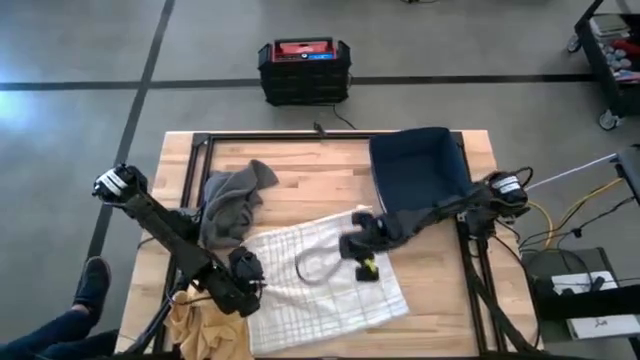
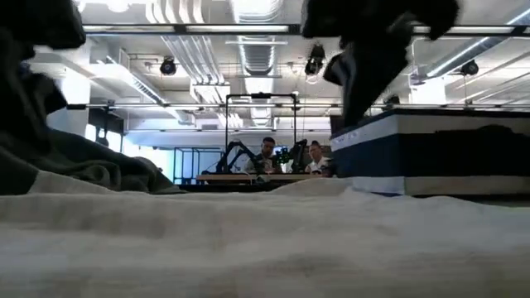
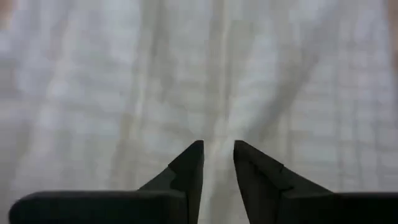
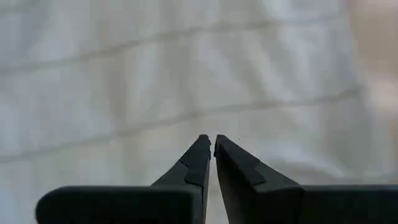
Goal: Fold towel
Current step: Fold the white towel
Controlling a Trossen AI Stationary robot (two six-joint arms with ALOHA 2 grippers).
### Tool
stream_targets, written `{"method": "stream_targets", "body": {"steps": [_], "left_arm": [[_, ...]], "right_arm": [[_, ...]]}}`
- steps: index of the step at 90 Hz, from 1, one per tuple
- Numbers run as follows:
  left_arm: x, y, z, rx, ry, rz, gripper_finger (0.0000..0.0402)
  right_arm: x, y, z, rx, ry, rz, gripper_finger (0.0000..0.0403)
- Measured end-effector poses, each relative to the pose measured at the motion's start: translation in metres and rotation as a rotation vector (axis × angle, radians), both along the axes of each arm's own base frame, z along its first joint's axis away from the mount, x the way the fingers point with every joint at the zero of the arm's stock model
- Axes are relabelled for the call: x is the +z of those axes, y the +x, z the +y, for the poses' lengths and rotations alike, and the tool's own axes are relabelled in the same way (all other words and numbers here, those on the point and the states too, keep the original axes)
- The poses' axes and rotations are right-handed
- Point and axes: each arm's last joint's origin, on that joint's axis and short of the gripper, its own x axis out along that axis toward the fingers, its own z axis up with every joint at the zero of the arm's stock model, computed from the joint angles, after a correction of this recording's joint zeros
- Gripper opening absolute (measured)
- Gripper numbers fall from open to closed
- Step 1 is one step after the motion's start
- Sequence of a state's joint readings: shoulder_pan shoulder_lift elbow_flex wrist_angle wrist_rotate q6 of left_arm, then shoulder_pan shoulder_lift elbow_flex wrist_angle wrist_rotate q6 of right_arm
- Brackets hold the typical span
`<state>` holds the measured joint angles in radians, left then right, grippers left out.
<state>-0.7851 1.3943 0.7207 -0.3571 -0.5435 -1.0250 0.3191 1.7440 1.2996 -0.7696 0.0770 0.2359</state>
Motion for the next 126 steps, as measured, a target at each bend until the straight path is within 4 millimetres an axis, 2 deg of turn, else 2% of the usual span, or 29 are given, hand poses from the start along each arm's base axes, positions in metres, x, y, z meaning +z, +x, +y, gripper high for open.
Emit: {"method": "stream_targets", "body": {"steps": [10, 20, 32, 42, 52, 70, 86, 96, 106, 116, 126], "left_arm": [[0.0, 0.004, 0.006, 0.037, 0.061, -0.039, 0.0076], [-0.003, 0.011, 0.011, 0.038, 0.066, -0.016, 0.0076], [-0.011, 0.013, 0.009, -0.013, 0.045, 0.044, 0.0076], [-0.015, 0.014, 0.008, -0.011, 0.042, 0.061, 0.0076], [-0.015, 0.014, 0.006, -0.012, -0.023, 0.084, 0.0076], [-0.015, 0.013, 0.004, -0.016, -0.092, 0.121, 0.0076], [-0.015, 0.013, 0.003, -0.017, -0.099, 0.114, 0.0076], [-0.01, 0.018, -0.002, -0.041, -0.167, 0.066, 0.0076], [0.005, 0.028, -0.014, -0.077, -0.229, -0.029, 0.0076], [0.006, 0.04, -0.033, -0.113, -0.232, -0.039, 0.0076], [-0.007, 0.05, -0.056, -0.121, -0.236, 0.018, 0.0076]], "right_arm": [[-0.018, -0.015, 0.026, 0.043, -0.006, 0.044, 0.0014], [-0.041, -0.034, 0.044, 0.065, -0.016, 0.12, 0.0013], [-0.053, -0.049, 0.061, 0.071, 0.035, 0.142, 0.0013], [-0.06, -0.057, 0.07, 0.03, 0.066, 0.125, 0.0013], [-0.074, -0.073, 0.068, -0.087, 0.051, 0.183, 0.0013], [-0.082, -0.102, 0.088, -0.242, 0.071, 0.219, 0.0013], [-0.08, -0.121, 0.112, -0.339, 0.097, 0.228, 0.0013], [-0.07, -0.119, 0.122, -0.328, 0.087, 0.18, 0.0013], [-0.052, -0.106, 0.124, -0.254, 0.02, 0.059, 0.0013], [-0.04, -0.081, 0.109, -0.192, -0.087, -0.058, 0.0013], [-0.039, -0.052, 0.077, -0.184, -0.115, -0.08, 0.0013]]}}
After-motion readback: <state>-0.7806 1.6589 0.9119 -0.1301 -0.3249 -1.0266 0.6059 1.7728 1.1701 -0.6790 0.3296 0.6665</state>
